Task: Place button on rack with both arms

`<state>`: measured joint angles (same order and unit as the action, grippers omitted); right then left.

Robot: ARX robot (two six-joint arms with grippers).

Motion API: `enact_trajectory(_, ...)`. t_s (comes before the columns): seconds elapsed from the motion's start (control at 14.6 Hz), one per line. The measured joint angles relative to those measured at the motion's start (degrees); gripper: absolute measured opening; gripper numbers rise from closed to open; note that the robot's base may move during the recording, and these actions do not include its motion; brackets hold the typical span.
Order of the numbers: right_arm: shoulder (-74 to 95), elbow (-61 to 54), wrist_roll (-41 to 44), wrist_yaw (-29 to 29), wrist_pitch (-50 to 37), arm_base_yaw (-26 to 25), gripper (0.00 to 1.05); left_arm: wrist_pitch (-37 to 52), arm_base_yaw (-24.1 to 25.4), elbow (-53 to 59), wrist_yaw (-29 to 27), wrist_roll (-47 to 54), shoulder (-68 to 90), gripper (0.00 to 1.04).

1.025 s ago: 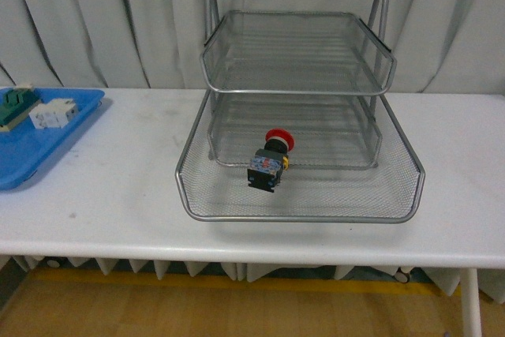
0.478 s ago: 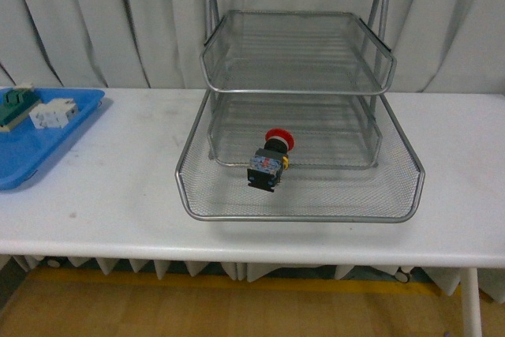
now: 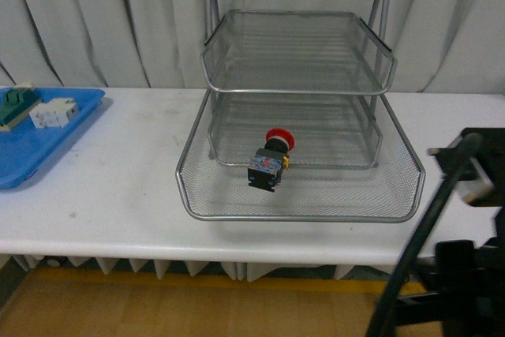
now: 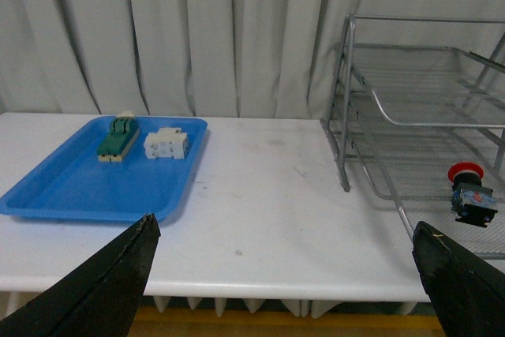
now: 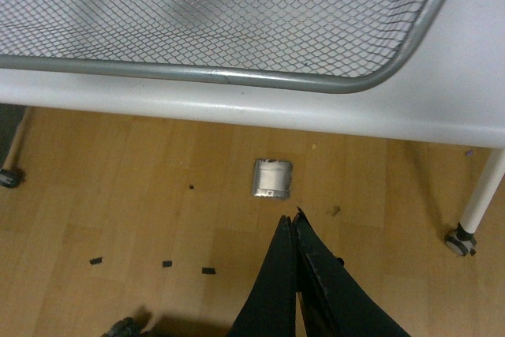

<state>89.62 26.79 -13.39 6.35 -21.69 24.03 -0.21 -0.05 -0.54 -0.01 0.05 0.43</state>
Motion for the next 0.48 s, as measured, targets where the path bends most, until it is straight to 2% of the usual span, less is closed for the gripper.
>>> enact_trajectory(0.21, 13.0, 7.3, -6.7, 4.7, -2.1, 4.9, 0.02, 0.0, 0.0, 0.0, 0.0, 0.0, 0.0, 0.98)
enact_trajectory(0.48, 24.3, 17.5, -8.0, 8.0, -3.3, 6.3, 0.02, 0.0, 0.0, 0.0, 0.0, 0.0, 0.0, 0.98)
